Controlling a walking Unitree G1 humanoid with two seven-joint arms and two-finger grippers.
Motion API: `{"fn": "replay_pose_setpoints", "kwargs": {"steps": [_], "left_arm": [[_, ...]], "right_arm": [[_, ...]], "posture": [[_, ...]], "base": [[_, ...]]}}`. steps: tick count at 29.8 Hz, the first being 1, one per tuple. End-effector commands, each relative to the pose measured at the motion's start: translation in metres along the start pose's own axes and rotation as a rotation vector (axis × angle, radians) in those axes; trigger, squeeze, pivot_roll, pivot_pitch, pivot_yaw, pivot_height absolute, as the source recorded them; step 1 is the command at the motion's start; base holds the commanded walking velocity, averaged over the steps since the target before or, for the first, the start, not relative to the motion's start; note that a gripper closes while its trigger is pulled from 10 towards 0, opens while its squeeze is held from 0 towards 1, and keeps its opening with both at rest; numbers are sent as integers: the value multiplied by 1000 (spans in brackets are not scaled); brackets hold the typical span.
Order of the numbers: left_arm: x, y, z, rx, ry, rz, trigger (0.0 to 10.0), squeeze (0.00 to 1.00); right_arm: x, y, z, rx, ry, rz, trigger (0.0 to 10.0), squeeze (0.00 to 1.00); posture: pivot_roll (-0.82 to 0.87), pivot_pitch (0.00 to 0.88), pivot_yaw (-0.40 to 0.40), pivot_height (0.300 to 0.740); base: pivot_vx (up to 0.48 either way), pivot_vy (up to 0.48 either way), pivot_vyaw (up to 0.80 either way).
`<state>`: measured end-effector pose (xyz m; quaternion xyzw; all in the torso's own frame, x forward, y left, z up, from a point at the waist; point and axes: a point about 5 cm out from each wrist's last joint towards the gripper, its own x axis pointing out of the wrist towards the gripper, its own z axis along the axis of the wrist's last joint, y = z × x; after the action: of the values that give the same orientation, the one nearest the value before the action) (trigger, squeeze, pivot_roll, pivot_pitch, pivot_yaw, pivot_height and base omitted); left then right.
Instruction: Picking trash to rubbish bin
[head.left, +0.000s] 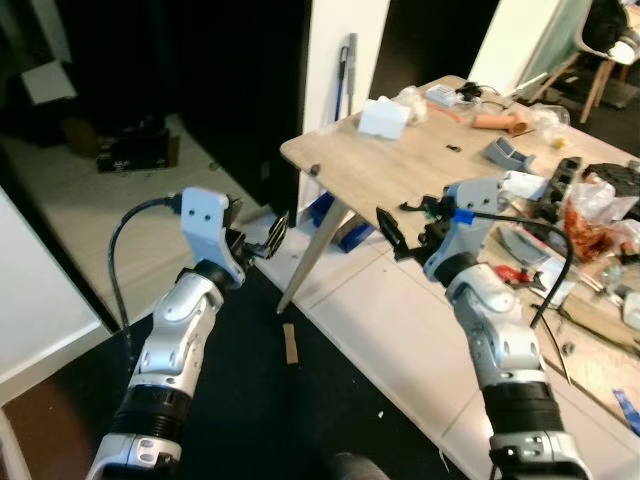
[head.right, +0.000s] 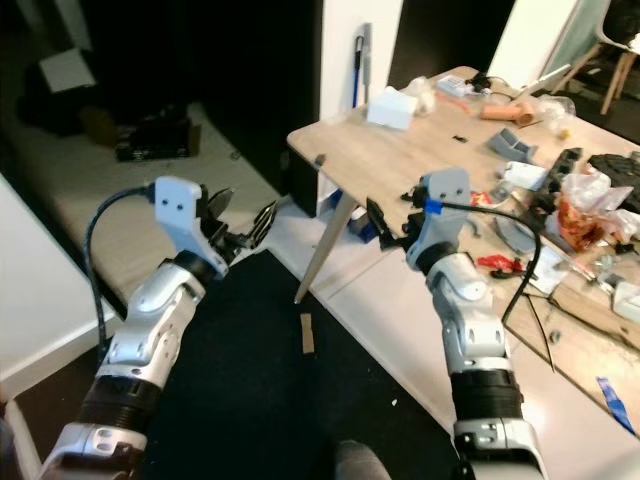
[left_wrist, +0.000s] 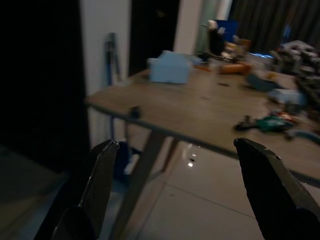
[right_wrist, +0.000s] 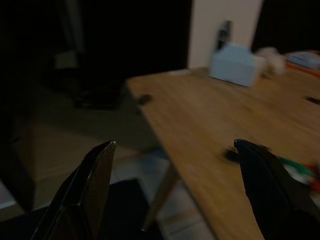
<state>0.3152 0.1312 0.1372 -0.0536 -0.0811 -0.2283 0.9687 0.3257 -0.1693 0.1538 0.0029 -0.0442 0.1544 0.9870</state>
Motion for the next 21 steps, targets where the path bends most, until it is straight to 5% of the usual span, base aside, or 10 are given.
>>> {"fn": "replay_pose_setpoints", "kwargs": {"steps": [1,21], "left_arm": [[1,-2,-1,16,9,-14,10000,0],[1,-2,-1,11,10,-16,10000,0]], "right_arm": [[0,-2,0,-3,7,-7,10000,0],[1,-13,3,-22,1,-68,10000,0]], "posture": [[-95,0,-4,740],[-94,0,-4,740]], "base": [[0,0,-775],[0,0,-775]]}}
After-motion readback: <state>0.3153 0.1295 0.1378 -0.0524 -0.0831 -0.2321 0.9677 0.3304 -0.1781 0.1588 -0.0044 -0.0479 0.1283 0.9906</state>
